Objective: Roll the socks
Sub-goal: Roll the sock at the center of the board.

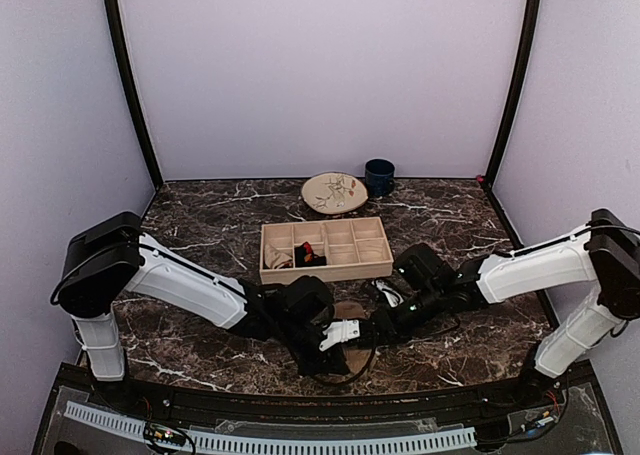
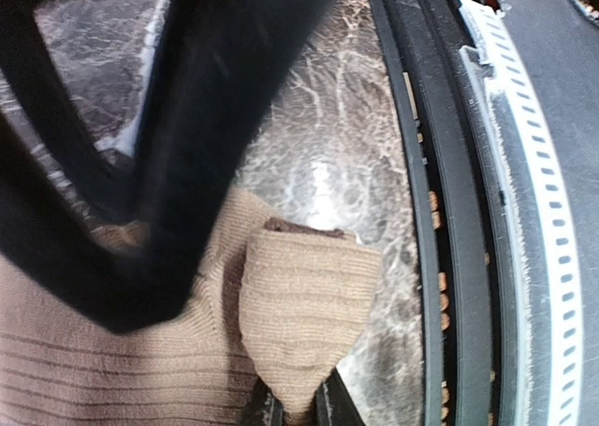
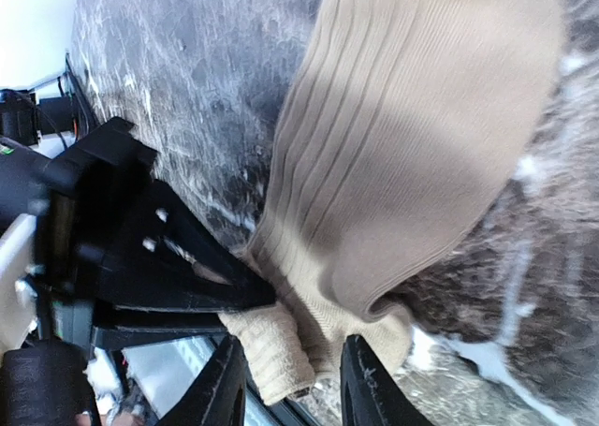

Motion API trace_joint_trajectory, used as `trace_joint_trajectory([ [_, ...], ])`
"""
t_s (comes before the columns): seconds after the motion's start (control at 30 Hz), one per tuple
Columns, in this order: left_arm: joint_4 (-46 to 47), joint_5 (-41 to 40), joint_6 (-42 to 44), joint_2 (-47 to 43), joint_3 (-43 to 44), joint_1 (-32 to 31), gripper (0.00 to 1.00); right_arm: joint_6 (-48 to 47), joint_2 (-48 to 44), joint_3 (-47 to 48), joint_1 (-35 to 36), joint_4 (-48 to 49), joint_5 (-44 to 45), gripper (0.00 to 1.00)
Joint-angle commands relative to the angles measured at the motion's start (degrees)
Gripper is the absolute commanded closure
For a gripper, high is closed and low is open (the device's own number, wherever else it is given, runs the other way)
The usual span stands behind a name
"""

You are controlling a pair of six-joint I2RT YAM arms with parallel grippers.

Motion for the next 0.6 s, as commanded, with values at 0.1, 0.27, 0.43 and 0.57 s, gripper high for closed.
trace_joint_trajectory([
  [0.1,-8.72,7.41,-1.02,3.43,5.07,1.17,0.90,-2.70,-10.02,-4.26,-0.31,-1.13,13.57,0.66],
  [0.27,-10.27,10.57,-2.02,4.54,7.30,2.54,0.90,-4.16,-15.27,-6.84,0.99,-3.50,20.98,0.66],
  [0.43,-11.83,13.60,-3.19,5.45,9.05,3.49,0.90,-5.53,-19.12,-8.51,4.17,-4.64,27.18,0.66],
  [0.57,-14.79,16.85,-3.89,7.29,11.64,4.34,0.91,-7.31,-19.37,-7.96,9.08,-4.99,31.64,0.65],
])
